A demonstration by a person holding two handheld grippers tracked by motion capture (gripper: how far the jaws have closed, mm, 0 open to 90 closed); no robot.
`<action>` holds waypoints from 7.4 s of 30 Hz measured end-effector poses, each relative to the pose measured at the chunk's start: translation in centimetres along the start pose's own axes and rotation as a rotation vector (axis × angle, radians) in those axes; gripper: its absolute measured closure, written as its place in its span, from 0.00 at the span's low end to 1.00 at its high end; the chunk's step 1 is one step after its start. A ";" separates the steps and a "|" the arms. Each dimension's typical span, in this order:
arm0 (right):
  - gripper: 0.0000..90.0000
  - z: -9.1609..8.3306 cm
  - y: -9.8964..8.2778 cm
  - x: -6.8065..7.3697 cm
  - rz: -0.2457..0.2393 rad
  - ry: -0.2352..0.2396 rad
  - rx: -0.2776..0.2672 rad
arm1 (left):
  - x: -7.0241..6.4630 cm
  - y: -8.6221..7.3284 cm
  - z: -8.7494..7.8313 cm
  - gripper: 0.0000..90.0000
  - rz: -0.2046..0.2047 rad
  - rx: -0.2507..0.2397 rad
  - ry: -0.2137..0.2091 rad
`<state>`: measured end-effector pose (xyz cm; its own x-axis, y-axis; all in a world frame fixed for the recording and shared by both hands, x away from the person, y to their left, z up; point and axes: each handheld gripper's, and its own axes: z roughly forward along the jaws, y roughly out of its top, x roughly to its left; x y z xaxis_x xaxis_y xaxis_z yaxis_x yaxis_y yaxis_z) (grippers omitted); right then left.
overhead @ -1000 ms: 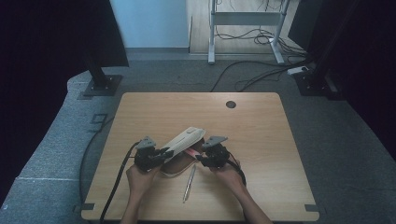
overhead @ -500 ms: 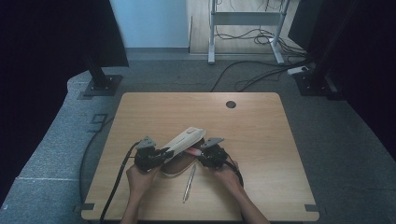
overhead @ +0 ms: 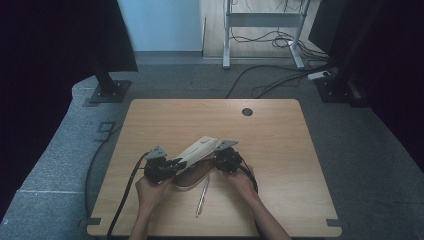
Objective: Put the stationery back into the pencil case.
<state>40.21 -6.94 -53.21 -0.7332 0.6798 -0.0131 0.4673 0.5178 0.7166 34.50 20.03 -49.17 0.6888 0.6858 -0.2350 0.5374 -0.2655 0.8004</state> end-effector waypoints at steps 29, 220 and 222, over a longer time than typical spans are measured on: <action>0.76 1.7 1.2 -0.5 -0.010 -0.032 -0.031 | 0.1 0.0 0.1 0.82 -0.001 -0.005 -0.019; 0.88 -9.0 -5.4 5.0 -0.207 0.250 0.016 | 0.7 -0.4 -0.1 0.81 -0.007 -0.027 0.028; 0.88 -9.0 -5.3 4.7 -0.203 0.243 0.012 | 0.7 -0.4 -0.2 0.81 -0.005 -0.028 0.028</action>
<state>29.78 -11.16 -50.81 -0.9079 0.4190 0.0129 0.3042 0.6374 0.7079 34.66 20.71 -49.52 0.6723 0.7058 -0.2234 0.5264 -0.2435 0.8146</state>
